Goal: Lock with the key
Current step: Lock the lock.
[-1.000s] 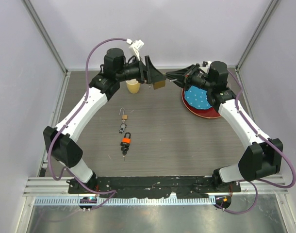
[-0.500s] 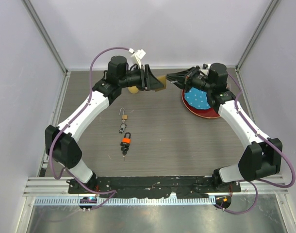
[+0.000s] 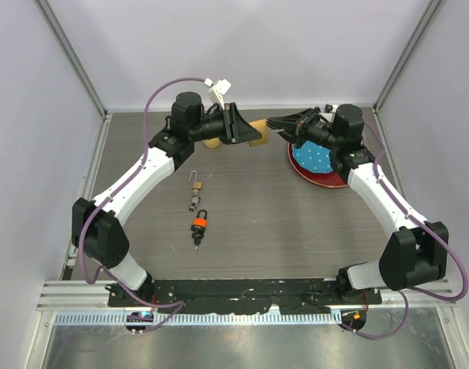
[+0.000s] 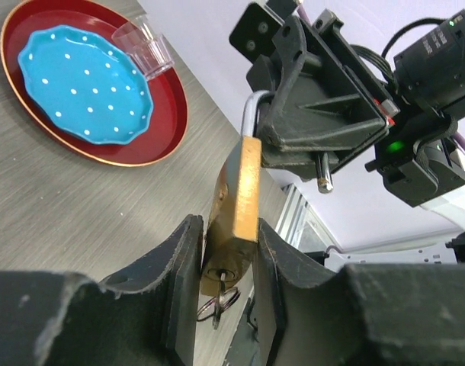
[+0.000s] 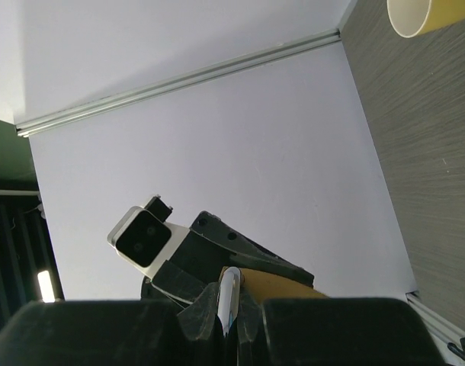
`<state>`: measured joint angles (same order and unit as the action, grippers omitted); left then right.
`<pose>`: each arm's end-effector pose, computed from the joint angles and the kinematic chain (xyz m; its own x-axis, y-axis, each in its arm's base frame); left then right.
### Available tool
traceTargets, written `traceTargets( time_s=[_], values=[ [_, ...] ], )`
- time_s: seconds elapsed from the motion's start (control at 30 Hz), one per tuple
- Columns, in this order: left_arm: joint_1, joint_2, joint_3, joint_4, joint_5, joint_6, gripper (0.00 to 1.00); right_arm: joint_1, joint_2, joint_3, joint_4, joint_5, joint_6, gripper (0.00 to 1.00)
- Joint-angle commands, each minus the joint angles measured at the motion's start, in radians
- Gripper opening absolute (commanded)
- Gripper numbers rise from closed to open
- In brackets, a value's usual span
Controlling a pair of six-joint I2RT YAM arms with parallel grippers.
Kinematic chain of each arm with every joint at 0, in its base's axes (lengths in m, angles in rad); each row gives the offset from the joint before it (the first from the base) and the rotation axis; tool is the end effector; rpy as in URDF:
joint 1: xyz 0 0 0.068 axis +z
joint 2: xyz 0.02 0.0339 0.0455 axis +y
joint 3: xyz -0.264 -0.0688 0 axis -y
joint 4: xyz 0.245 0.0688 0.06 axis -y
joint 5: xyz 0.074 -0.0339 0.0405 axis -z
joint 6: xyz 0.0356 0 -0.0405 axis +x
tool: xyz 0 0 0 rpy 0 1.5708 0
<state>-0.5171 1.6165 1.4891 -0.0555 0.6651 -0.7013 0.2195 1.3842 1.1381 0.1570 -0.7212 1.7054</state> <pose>0.3221 -0.2084 0.3871 -0.7121 -0.1790 -0.6788 0.5982 0.3514 -0.7202 0.3107 0.0934 0.3625 -0.7865 0.5871 0.1919 0.1941 -0.0599 0.9791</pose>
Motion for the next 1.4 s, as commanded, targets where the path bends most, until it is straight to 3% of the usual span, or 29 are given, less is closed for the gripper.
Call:
traceTargets(
  time_s=[0.0,0.2,0.27,0.33,0.5,0.97,1.37],
  values=[
    [-0.001,-0.070,-0.006,0.160,-0.021,-0.062,0.36,0.001,-0.073,0.000,0.133,-0.021,0.036,0.02],
    [-0.001,-0.075,-0.027,0.250,-0.039,-0.131,0.37,0.001,-0.083,-0.035,0.153,-0.018,0.046,0.02],
    [-0.003,-0.066,-0.026,0.264,-0.030,-0.141,0.29,0.001,-0.088,-0.053,0.171,-0.014,0.063,0.02],
    [-0.001,-0.058,-0.018,0.261,-0.018,-0.145,0.28,0.000,-0.090,-0.064,0.205,-0.012,0.083,0.02],
    [-0.004,-0.053,-0.021,0.244,0.008,-0.135,0.44,-0.003,-0.086,-0.070,0.243,-0.004,0.120,0.02],
    [-0.021,-0.066,-0.072,0.175,0.025,-0.044,0.51,-0.009,-0.088,-0.093,0.306,0.009,0.203,0.02],
    [-0.027,-0.064,-0.085,0.161,0.025,-0.046,0.30,-0.012,-0.085,-0.116,0.326,0.014,0.221,0.02]
  ],
)
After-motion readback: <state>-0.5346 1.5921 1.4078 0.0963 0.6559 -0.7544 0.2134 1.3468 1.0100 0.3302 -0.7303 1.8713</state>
